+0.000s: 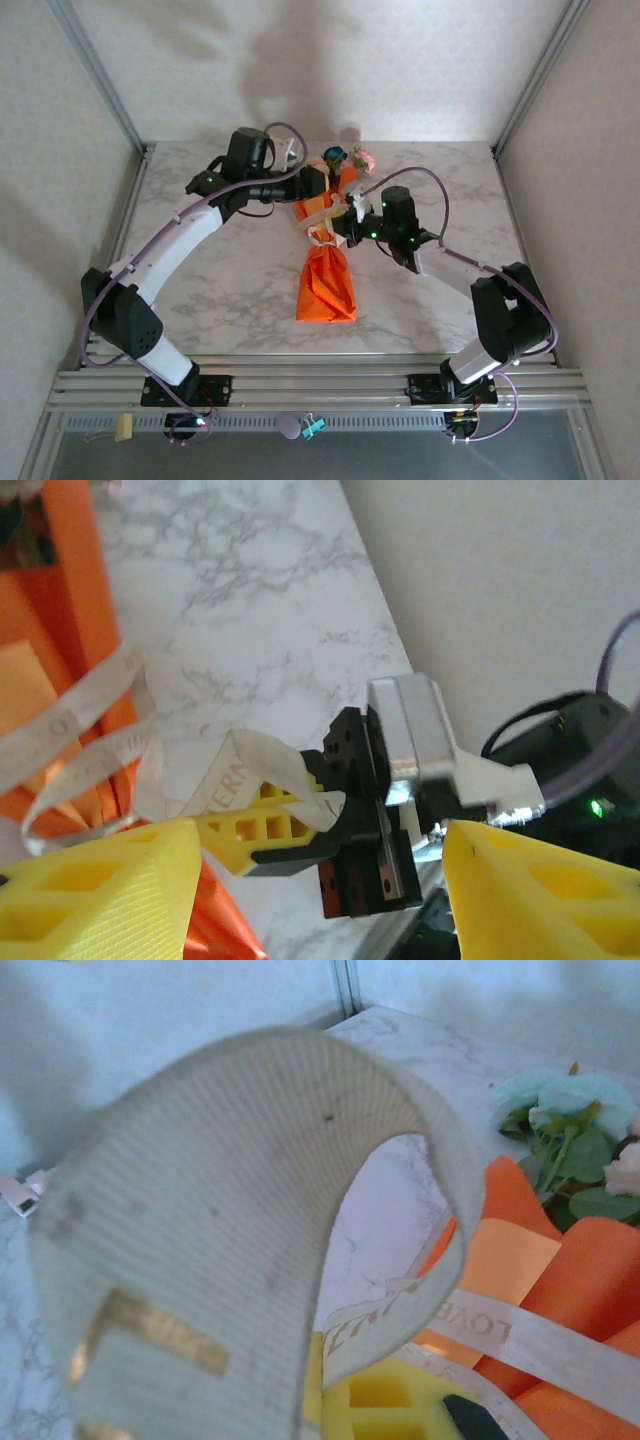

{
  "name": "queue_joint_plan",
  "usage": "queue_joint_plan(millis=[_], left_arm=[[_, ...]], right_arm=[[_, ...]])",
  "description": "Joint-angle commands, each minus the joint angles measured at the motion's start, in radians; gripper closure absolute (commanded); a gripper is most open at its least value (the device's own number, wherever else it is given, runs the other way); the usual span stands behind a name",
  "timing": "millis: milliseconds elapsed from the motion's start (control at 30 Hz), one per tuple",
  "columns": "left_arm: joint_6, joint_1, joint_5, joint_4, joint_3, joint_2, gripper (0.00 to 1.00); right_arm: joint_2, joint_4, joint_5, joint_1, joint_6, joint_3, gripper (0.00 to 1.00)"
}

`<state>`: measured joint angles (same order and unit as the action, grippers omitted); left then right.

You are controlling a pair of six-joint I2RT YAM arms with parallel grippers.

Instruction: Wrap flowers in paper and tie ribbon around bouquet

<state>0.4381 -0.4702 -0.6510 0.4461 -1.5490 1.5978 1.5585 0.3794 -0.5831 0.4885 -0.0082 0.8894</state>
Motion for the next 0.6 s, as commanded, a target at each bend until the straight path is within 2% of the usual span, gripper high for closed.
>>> queue_joint_plan(millis=[0, 100, 200, 367, 567], left_arm=[[-0.204, -0.021, -0.008, -0.038, 0.057, 0.016, 0.35], [-0.342, -0.051, 0.033, -0.063, 0.093, 0.013, 0.33], [-0.401, -0.049, 0.043, -0.114, 0.111, 0.025, 0.28], [-0.379, -0.049, -0.073, -0.219, 0.109, 0.076, 0.25], [-0.372, -0.060, -0.090, -0.270, 0.123, 0.118, 0.23]], right_arm=[[0.023, -0.012, -0.128, -0.024, 0.082, 0.050, 1.00], [0.045, -0.032, -0.183, -0.036, 0.089, 0.075, 1.00], [0.057, -0.057, -0.198, -0.038, 0.079, 0.092, 1.00], [0.067, -0.089, -0.205, -0.040, 0.066, 0.107, 1.00], [0.063, -0.115, -0.204, -0.041, 0.047, 0.112, 1.00]])
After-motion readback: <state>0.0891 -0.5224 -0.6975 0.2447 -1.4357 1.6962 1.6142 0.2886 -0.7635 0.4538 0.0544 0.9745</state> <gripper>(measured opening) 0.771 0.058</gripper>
